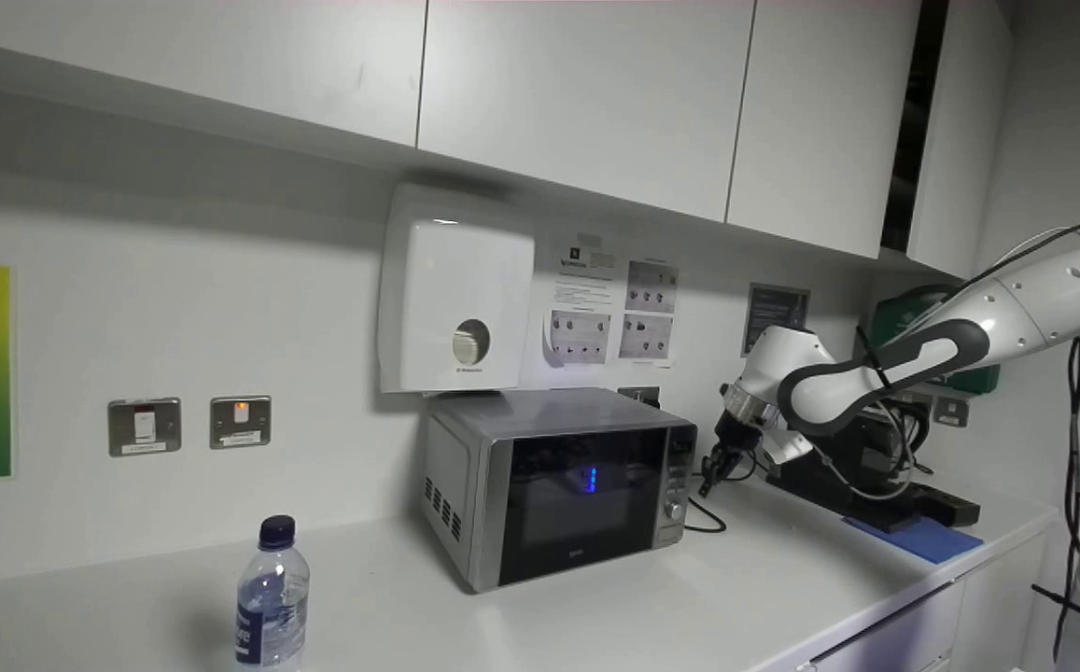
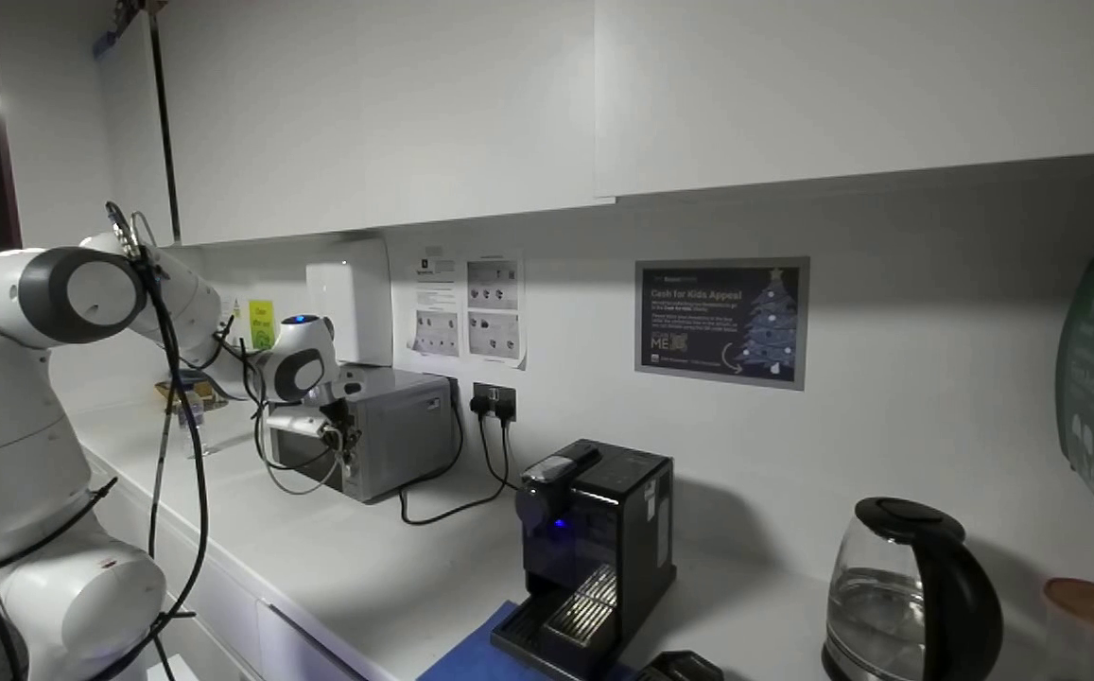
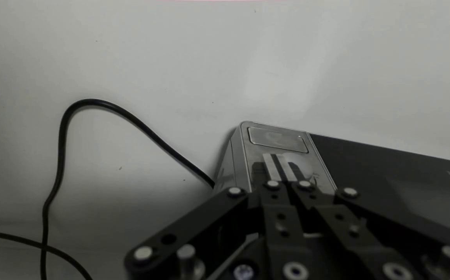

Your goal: Turn on the microwave light, then turn it off

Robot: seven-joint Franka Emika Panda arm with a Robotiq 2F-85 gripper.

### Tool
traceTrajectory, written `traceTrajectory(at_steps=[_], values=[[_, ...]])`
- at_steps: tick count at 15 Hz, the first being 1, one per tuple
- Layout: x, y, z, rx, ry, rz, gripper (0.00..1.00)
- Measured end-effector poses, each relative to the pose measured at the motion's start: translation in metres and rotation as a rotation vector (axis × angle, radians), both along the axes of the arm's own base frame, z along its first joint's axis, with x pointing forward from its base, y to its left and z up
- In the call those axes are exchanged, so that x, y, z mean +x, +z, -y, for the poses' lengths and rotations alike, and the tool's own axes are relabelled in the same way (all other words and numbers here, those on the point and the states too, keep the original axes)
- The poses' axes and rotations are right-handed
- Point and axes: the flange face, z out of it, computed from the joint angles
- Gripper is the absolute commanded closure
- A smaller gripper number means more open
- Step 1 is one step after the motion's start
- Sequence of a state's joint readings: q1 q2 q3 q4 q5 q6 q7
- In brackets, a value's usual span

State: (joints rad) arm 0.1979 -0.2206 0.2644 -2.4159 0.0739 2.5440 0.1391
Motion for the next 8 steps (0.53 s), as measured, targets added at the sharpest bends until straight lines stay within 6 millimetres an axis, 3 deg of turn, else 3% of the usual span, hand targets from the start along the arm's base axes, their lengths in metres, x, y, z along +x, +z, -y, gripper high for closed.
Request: traceTrajectory(at_steps=[8], values=[[0.0025,-0.0075,-0.0008,0.002,0.000,-0.006,1.00]])
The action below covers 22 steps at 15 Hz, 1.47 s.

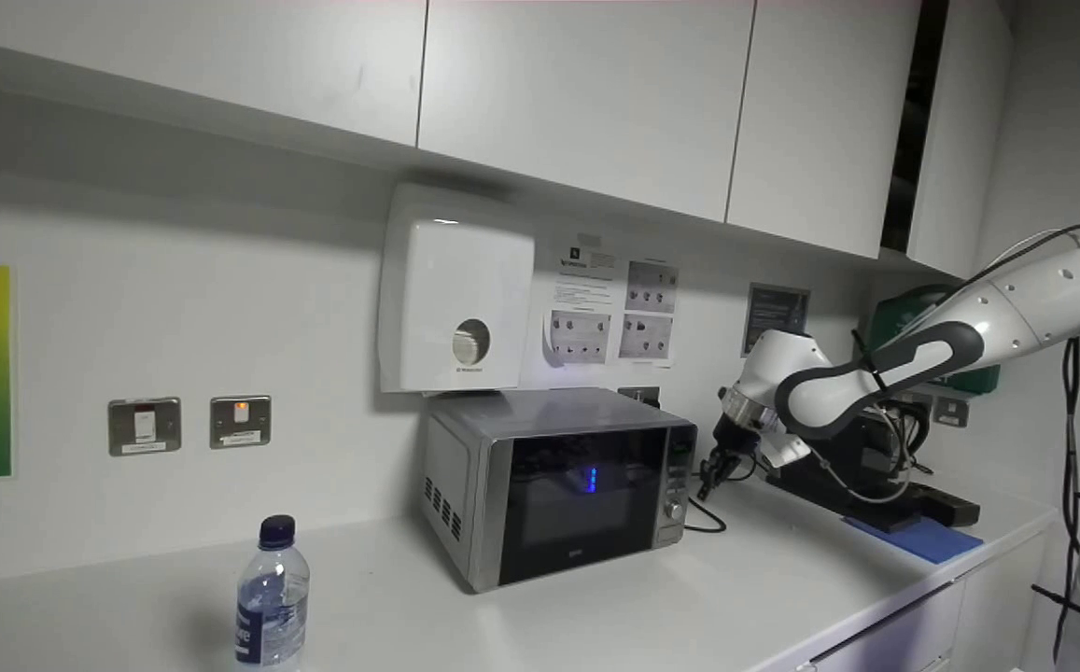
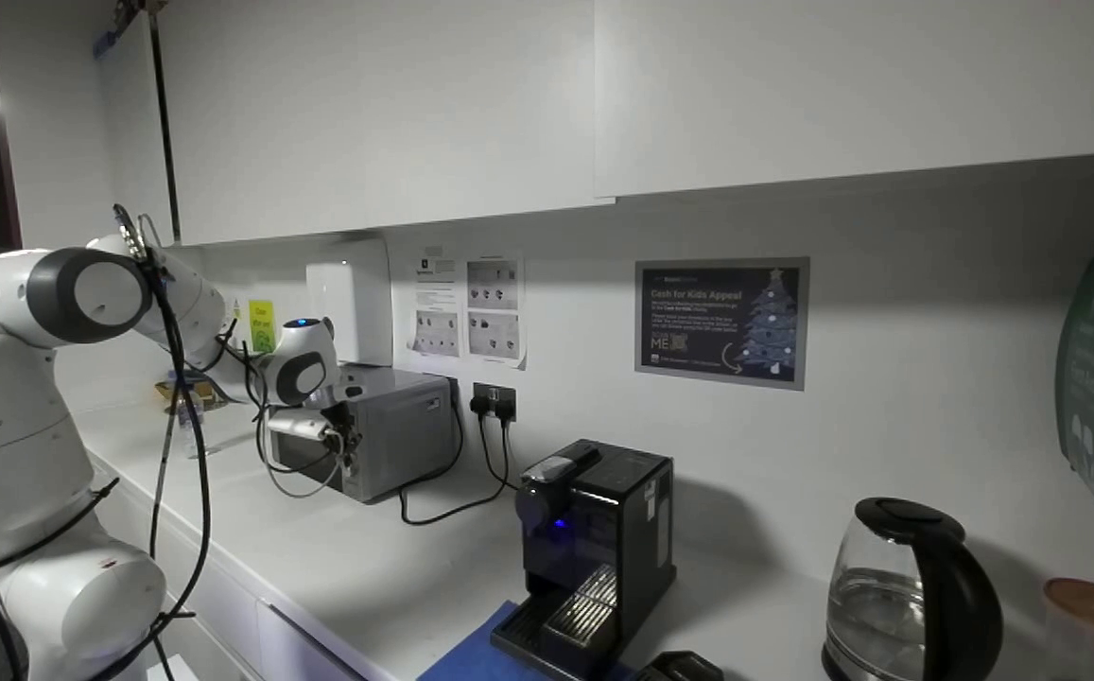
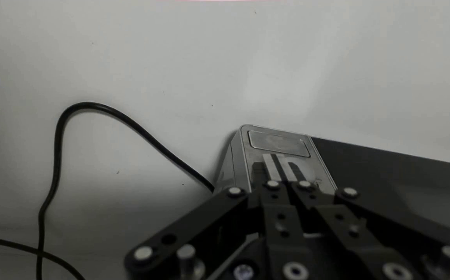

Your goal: Turn on the microwave light, then turn it off

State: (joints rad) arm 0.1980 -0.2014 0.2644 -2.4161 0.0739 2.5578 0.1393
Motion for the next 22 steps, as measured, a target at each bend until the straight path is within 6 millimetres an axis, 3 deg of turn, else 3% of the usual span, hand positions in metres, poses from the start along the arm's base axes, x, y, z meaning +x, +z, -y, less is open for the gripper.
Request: traceTrajectory(at_steps=[6,22], values=[[0.007,-0.010,-0.003,0.020,-0.001,0.024,1.00],[0.008,-0.011,-0.016,0.010,0.010,0.088,1.00]])
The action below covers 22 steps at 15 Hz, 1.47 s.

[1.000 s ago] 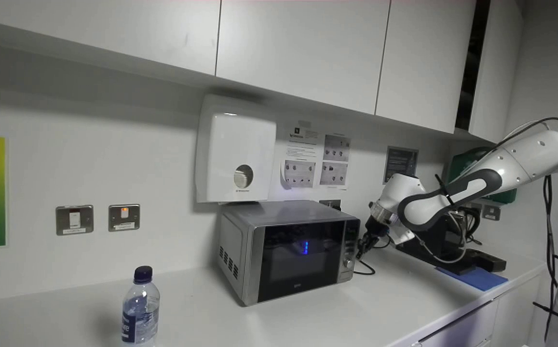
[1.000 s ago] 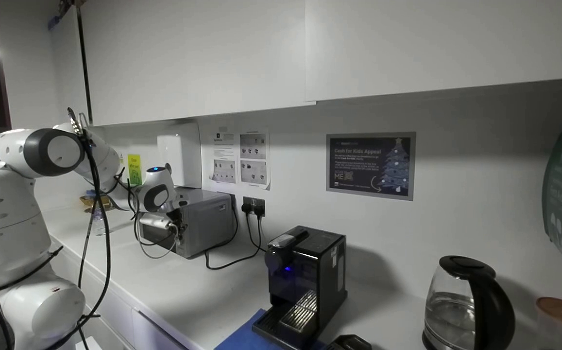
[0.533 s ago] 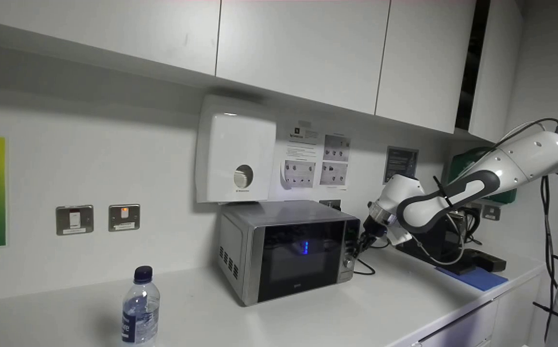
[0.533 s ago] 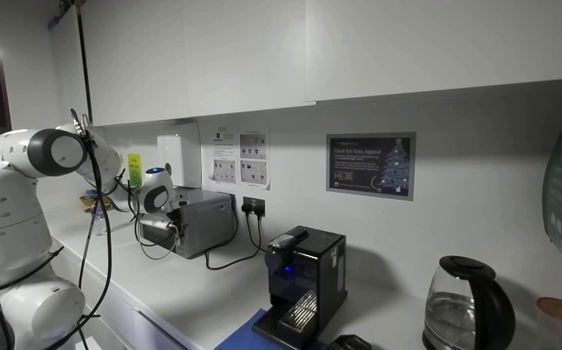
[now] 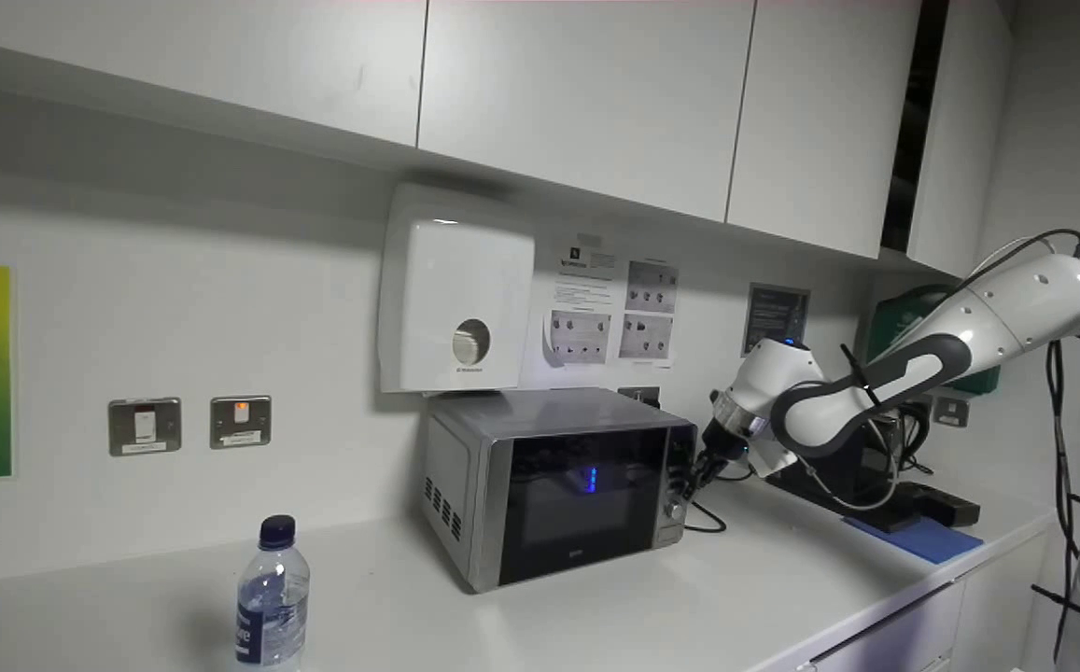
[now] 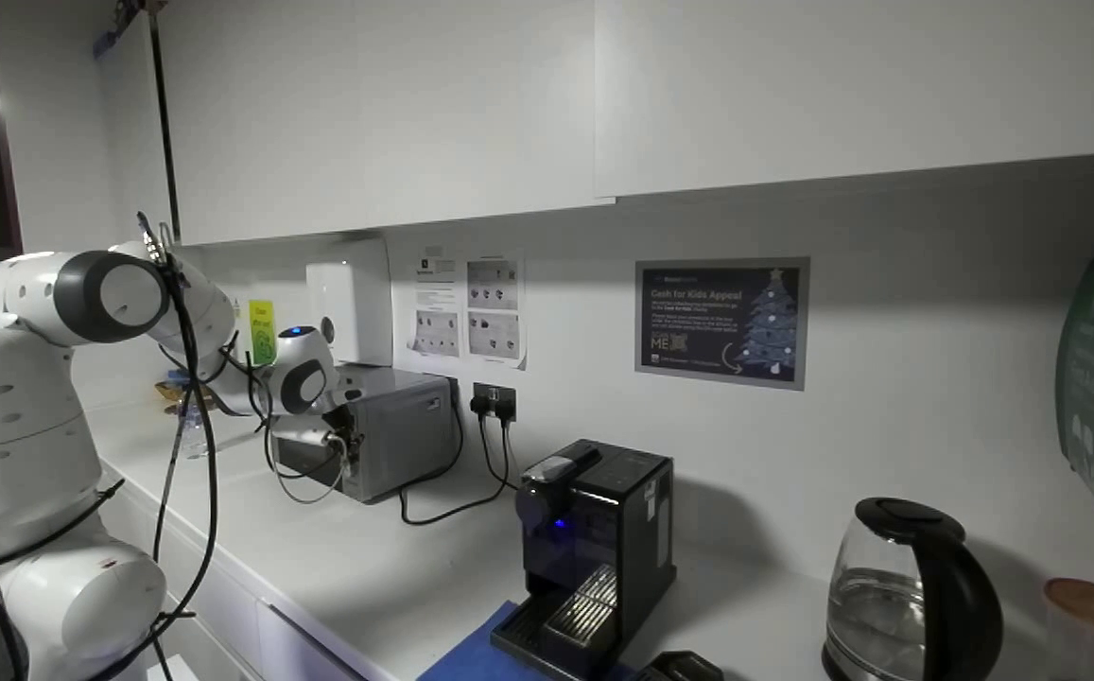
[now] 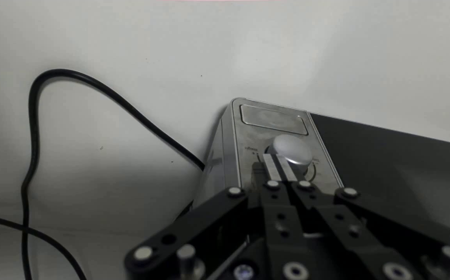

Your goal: Turn on the microwave light, then turn it off

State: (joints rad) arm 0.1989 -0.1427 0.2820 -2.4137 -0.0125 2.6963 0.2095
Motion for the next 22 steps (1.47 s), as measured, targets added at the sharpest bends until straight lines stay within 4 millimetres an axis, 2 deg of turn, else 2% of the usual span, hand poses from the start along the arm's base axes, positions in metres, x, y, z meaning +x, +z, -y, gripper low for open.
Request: traceTrajectory(at_steps=[12,22], values=[[-0.009,0.003,-0.016,-0.085,0.012,0.064,1.00],[-0.013,0.000,-0.018,-0.133,-0.006,0.098,1.00]])
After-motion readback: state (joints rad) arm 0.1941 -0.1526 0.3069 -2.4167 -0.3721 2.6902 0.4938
